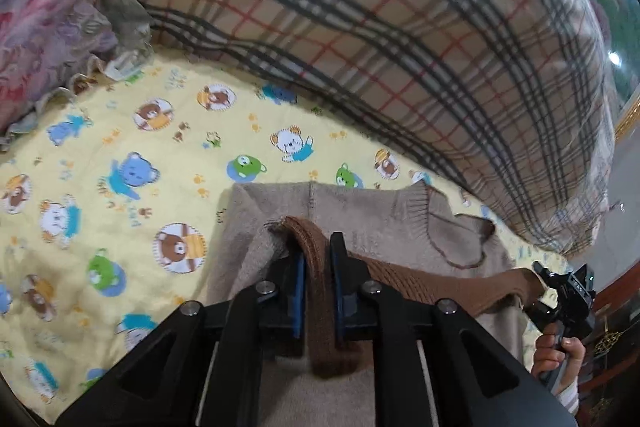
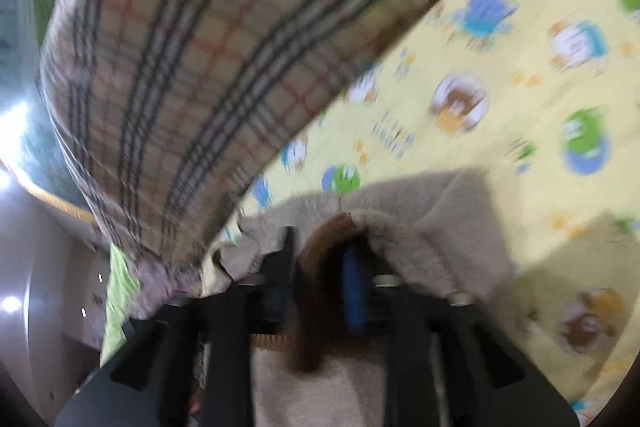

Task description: Fold small clothes

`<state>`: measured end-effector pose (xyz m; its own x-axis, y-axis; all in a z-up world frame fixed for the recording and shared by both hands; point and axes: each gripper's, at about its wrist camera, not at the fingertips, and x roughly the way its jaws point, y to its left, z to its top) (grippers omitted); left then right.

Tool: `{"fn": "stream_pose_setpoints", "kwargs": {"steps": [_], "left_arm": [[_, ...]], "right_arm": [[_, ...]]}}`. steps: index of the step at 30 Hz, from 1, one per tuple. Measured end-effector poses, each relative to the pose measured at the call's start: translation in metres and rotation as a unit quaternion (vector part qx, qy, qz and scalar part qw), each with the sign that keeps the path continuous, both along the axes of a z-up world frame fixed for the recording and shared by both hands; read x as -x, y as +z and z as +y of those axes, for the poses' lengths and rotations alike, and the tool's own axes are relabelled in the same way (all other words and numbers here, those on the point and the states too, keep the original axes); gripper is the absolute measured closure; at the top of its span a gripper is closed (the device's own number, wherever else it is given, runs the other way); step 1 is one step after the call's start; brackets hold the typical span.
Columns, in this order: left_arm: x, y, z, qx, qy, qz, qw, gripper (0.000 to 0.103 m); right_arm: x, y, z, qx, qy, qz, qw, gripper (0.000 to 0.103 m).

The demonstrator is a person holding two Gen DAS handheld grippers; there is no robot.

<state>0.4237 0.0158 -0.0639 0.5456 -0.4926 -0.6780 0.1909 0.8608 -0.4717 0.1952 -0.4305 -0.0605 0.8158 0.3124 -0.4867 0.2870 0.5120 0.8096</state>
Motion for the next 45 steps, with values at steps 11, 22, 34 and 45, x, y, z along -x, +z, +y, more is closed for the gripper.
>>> {"fn": "stream_pose_setpoints", "kwargs": {"steps": [11, 22, 34, 45], "left_arm": [[0.093, 0.036, -0.048, -0.034, -0.123, -0.036, 0.9911, 0.040], [0.061, -0.036, -0.152, -0.134, -0.248, 0.057, 0.9576, 0.040], [-0.043, -0.023, -0.127, -0.256, -0.033, -0.041, 0.9653, 0.057], [0.059, 0.008, -0.066, -0.143, -0.029, -0.060, 0.9875, 0.052]], "right_arm": [[0.046, 0.067, 0.075, 0.165, 0.102, -0.064, 0.979, 0.045], [-0.024, 0.022, 0.161, 0.257, 0.290, 0.044, 0.921, 0.062], [-0.086, 0.019, 0.071, 0.281, 0.048, 0.059, 0.957, 0.076], [-0.017, 0.059, 0.108, 0.239, 0.135, -0.044, 0.961, 0.072]]}}
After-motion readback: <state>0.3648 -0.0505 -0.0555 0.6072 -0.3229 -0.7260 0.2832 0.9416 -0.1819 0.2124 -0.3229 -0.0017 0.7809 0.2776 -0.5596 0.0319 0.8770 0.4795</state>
